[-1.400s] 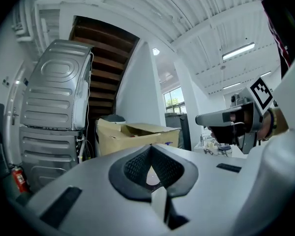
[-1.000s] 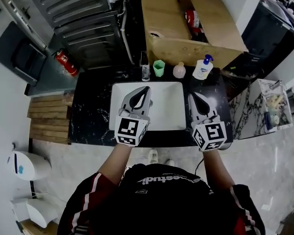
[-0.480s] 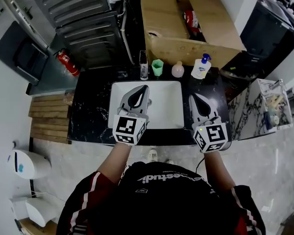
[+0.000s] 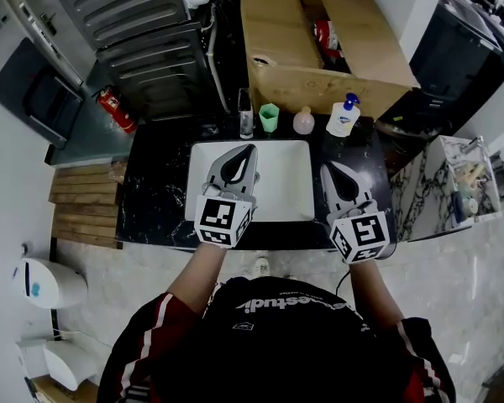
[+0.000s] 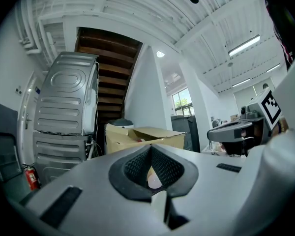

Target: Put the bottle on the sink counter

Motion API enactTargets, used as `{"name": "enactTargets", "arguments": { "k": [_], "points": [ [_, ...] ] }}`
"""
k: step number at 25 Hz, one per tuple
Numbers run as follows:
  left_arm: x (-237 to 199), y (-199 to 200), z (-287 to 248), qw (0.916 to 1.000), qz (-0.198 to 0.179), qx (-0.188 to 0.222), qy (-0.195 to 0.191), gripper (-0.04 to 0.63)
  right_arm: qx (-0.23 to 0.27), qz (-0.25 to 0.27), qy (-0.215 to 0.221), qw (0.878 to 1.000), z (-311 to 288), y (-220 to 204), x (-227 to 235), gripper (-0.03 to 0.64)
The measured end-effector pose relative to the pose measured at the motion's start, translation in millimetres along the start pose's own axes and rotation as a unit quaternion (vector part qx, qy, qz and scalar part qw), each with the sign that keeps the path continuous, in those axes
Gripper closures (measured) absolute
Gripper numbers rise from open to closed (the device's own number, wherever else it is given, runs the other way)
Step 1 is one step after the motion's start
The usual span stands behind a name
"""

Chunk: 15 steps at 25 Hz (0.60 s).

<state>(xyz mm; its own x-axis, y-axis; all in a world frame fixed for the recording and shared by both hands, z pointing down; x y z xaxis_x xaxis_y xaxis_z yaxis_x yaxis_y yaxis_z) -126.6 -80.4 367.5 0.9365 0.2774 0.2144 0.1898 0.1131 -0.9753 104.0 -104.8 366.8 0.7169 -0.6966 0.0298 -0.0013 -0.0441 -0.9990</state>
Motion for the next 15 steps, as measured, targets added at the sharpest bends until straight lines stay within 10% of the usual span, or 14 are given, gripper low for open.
{"name": "enactTargets", "arguments": {
  "k": [15],
  "points": [
    [4.2, 5.0, -3.2, 0.9999, -0.009, 0.003, -0.003, 0.581, 0.010, -0.001, 0.004, 1.000, 0.9, 4.5, -0.9, 0.580]
  ]
}}
Point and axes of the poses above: the fingertips, and each gripper's own axes: z backward along the fingers, x to its right, y out of its top, the point moved 8 cm from there along z, backward along the fingers, and after that the axes turned 5 degrees about -z, right-handed, at the moved point
